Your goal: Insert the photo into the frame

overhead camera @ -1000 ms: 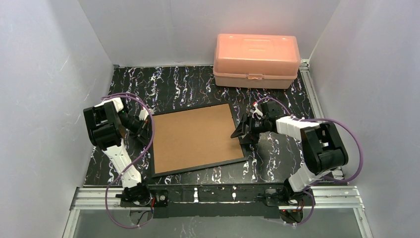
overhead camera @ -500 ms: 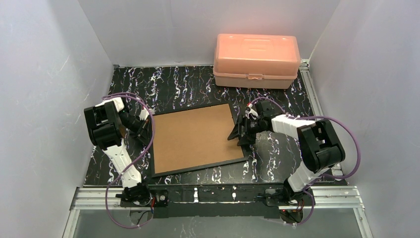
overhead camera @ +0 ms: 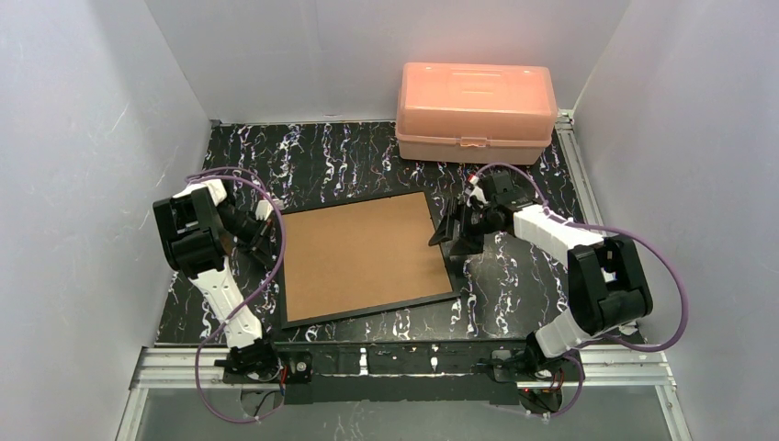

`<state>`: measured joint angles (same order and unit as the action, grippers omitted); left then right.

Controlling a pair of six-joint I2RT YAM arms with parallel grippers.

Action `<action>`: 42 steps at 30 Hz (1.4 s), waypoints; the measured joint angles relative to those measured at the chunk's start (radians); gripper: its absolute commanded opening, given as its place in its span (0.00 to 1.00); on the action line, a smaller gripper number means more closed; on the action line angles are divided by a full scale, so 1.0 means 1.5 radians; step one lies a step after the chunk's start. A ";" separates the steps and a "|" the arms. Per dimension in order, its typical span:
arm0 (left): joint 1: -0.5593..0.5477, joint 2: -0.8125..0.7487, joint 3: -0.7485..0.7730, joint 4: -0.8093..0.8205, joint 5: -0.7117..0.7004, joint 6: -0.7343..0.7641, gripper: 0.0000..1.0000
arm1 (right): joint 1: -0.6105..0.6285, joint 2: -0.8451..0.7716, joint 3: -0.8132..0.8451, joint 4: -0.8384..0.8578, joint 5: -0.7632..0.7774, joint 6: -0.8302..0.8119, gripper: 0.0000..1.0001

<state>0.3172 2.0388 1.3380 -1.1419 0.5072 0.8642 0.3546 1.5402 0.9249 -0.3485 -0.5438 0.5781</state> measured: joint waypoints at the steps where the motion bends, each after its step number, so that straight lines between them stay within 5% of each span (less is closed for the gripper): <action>1: 0.000 0.000 0.000 0.000 -0.002 0.002 0.00 | -0.001 -0.002 -0.009 -0.002 0.007 -0.003 0.80; 42: -0.019 -0.005 -0.036 0.010 -0.011 -0.023 0.00 | 0.032 0.020 -0.080 0.064 0.006 -0.001 0.75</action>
<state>0.2893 2.0319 1.2835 -1.1275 0.4908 0.8291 0.4019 1.5707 0.8047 -0.2531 -0.5343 0.5770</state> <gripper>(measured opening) 0.007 0.757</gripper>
